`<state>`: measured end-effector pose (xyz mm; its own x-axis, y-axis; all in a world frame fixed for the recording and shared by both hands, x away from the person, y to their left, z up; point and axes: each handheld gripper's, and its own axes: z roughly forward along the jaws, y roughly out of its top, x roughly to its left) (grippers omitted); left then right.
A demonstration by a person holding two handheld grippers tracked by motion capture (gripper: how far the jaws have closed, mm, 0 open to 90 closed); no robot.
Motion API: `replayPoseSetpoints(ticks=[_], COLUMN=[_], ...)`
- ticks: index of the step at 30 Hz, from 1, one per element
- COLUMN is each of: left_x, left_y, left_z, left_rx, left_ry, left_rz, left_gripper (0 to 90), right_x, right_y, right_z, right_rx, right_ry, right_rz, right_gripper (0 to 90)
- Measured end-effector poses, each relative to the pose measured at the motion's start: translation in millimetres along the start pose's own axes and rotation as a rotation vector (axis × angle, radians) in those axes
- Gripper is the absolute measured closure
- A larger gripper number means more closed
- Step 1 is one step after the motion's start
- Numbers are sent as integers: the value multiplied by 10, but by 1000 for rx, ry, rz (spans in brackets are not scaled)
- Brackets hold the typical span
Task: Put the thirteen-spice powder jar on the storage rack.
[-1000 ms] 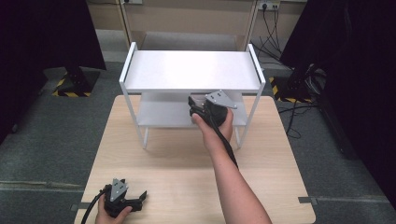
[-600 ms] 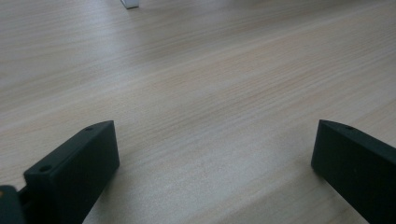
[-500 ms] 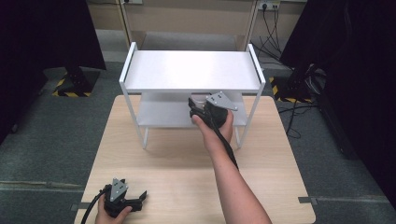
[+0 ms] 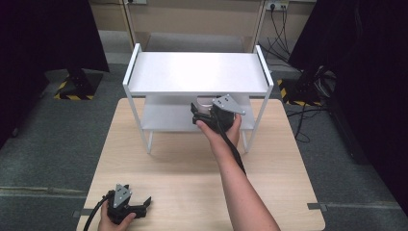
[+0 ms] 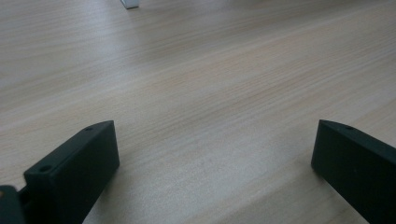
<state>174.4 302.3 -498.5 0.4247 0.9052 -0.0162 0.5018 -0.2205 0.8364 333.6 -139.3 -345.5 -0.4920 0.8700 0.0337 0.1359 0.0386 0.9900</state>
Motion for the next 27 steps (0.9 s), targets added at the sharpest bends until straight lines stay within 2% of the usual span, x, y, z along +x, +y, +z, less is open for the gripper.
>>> replayPoseSetpoints(ticks=[7,12,18,27], left_x=[5,9,6,0], left_y=[0,1,2,3], left_z=[-1,-3,-3,-2], left_rx=[-1,1,2,2], left_ry=[-1,-2,-1,1], left_rz=[1,2,5,5], left_gripper=[0,0,0,0], right_x=[-21,-79,-205,-423], right_y=[1,-40,-136,-418], right_z=[-52,-203,-554,-1273], right_rx=[-3,-16,-35,-55], right_ry=[7,22,40,47], right_rz=[4,2,-6,-7], right_gripper=[59,59,63,64])
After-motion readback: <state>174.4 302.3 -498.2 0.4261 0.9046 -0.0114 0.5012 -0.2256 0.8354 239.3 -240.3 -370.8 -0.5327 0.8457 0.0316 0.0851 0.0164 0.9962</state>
